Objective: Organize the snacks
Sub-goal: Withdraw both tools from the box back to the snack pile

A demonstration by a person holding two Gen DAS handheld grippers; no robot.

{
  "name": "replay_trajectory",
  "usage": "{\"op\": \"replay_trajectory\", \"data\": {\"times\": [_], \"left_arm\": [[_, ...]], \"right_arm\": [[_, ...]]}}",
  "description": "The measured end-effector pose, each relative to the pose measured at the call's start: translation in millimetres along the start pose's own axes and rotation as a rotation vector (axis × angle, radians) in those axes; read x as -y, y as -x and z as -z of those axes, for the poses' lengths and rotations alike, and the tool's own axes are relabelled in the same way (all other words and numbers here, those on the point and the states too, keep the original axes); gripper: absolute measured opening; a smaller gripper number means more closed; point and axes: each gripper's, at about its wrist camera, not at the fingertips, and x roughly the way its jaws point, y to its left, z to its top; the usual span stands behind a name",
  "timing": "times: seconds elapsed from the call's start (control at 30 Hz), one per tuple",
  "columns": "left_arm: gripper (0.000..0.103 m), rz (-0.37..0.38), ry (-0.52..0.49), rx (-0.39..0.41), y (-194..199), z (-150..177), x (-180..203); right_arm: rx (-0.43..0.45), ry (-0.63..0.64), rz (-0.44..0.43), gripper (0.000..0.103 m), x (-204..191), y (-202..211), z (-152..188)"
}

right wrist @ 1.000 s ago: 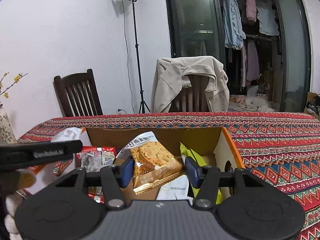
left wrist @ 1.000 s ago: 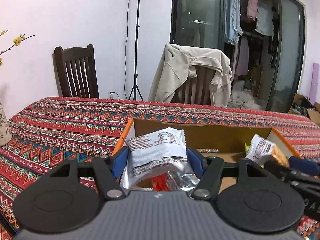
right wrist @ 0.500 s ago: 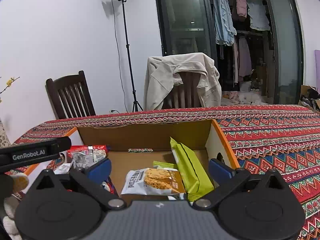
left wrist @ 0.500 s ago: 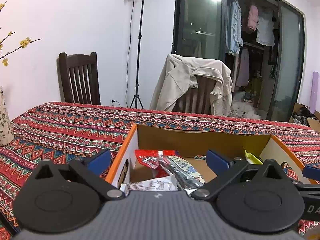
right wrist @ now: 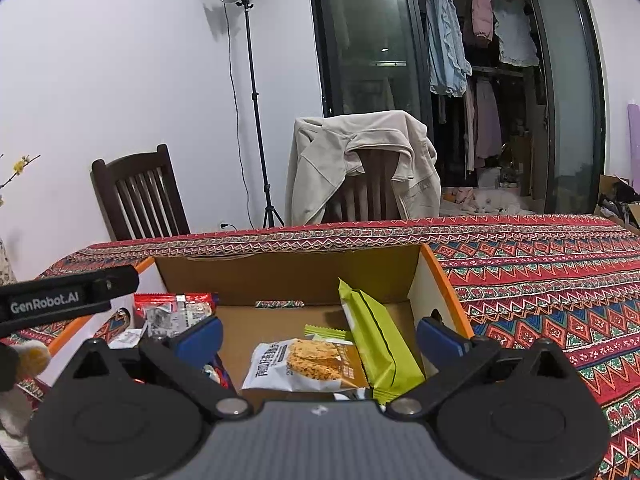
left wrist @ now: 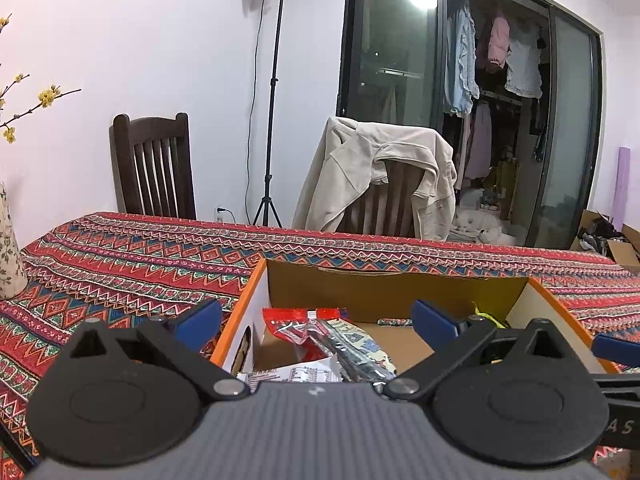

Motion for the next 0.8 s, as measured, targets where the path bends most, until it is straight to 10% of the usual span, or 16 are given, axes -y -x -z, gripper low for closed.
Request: {"op": "replay_trajectory", "data": {"times": [0.8], "left_arm": [[0.103,0.022,-0.013,-0.007,77.0,-3.8,-24.1]], "right_arm": [[0.036,0.083,-0.027,0.103,-10.4,92.3,10.2]]}}
